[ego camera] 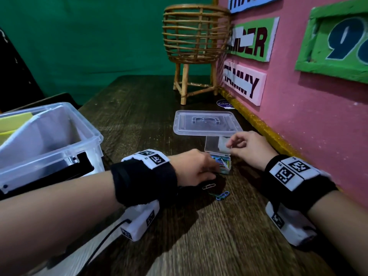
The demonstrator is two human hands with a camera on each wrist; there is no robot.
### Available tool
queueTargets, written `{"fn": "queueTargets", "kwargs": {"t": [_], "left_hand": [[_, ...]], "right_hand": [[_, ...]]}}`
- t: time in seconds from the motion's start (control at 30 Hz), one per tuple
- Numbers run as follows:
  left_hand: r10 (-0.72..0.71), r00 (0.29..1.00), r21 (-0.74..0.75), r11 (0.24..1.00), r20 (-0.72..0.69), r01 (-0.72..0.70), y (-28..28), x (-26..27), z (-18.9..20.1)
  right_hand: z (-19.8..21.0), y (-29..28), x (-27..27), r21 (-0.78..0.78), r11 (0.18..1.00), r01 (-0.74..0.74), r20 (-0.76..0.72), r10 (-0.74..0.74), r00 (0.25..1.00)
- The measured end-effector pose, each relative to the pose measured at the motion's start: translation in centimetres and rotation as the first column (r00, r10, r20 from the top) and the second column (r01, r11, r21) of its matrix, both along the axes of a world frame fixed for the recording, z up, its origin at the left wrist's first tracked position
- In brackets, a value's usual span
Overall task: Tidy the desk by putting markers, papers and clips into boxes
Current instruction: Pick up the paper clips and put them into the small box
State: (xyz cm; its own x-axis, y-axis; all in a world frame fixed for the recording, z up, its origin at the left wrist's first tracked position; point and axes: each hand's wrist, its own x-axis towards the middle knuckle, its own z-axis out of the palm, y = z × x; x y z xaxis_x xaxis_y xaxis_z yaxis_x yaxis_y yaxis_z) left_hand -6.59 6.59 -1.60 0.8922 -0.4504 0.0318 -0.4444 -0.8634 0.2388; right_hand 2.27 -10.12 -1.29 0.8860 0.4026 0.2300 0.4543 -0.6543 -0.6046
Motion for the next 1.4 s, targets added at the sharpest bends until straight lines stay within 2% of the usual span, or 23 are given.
{"fn": "queueTargets", "kwargs": {"t": [0.13,0.3,0.4,0.47,0.6,0.7,0.77,0.83,0.9,1.03,1.2,1.3,1.4], "left_hand": [[-0.042,0.995,0.025,0.999,-0.093,0.044,-0.8,0.2,-0.1],[-0.209,0.970,-0.078,0.977,-0.121,0.201,-1.4,-0.7,-0.2],[-0.250,0.964,-0.105,0.965,-0.089,0.241,-1.3,-0.9,-0.4],[-0.208,0.976,-0.083,0.976,-0.068,0.202,-0.6,-0.9,-0.2],[-0.017,0.999,0.031,0.999,-0.048,0.019,1.5,-1.3,0.4],[0.109,0.994,0.035,0.993,0.017,-0.110,2.9,-1.7,0.6],[0.161,0.984,0.049,0.986,-0.072,-0.157,3.7,-1.8,0.5],[0.155,0.963,0.096,0.986,-0.222,-0.136,4.0,-2.2,0.2],[0.120,0.955,0.131,0.988,-0.271,-0.087,4.0,-2.5,0.1],[0.114,0.967,0.071,0.992,-0.229,-0.100,3.9,-2.7,0.5],[0.202,0.961,0.023,0.979,-0.191,-0.201,3.7,-3.2,0.7],[0.172,0.965,0.073,0.984,-0.199,-0.160,3.0,-3.3,0.6],[0.141,0.977,0.044,0.990,-0.158,-0.135,2.4,-2.9,0.6]], "right_hand": [[-0.2,0.1,0.0,-0.122,0.989,-0.080,-0.161,0.060,0.985],[0.0,0.2,-0.4,-0.146,0.986,-0.086,-0.187,0.058,0.981],[0.1,0.0,-0.4,-0.151,0.986,-0.063,-0.178,0.036,0.983],[0.2,-0.1,-0.4,-0.140,0.990,-0.027,-0.149,0.006,0.989],[0.4,-0.3,-0.5,-0.153,0.988,-0.009,-0.132,-0.012,0.991],[0.6,-0.3,-0.6,-0.157,0.988,-0.009,-0.131,-0.011,0.991],[0.7,-0.4,-0.7,-0.152,0.988,-0.011,-0.145,-0.011,0.989],[0.8,-0.4,-0.8,-0.143,0.990,-0.014,-0.170,-0.010,0.985],[0.7,-0.4,-0.8,-0.125,0.992,-0.019,-0.191,-0.005,0.982],[0.6,-0.4,-0.7,-0.112,0.994,0.009,-0.198,-0.031,0.980],[0.6,-0.3,-0.7,-0.083,0.997,0.005,-0.218,-0.023,0.976],[0.7,-0.3,-0.7,-0.114,0.993,-0.033,-0.220,0.008,0.976],[0.7,-0.4,-0.8,-0.105,0.993,-0.053,-0.244,0.026,0.969]]}}
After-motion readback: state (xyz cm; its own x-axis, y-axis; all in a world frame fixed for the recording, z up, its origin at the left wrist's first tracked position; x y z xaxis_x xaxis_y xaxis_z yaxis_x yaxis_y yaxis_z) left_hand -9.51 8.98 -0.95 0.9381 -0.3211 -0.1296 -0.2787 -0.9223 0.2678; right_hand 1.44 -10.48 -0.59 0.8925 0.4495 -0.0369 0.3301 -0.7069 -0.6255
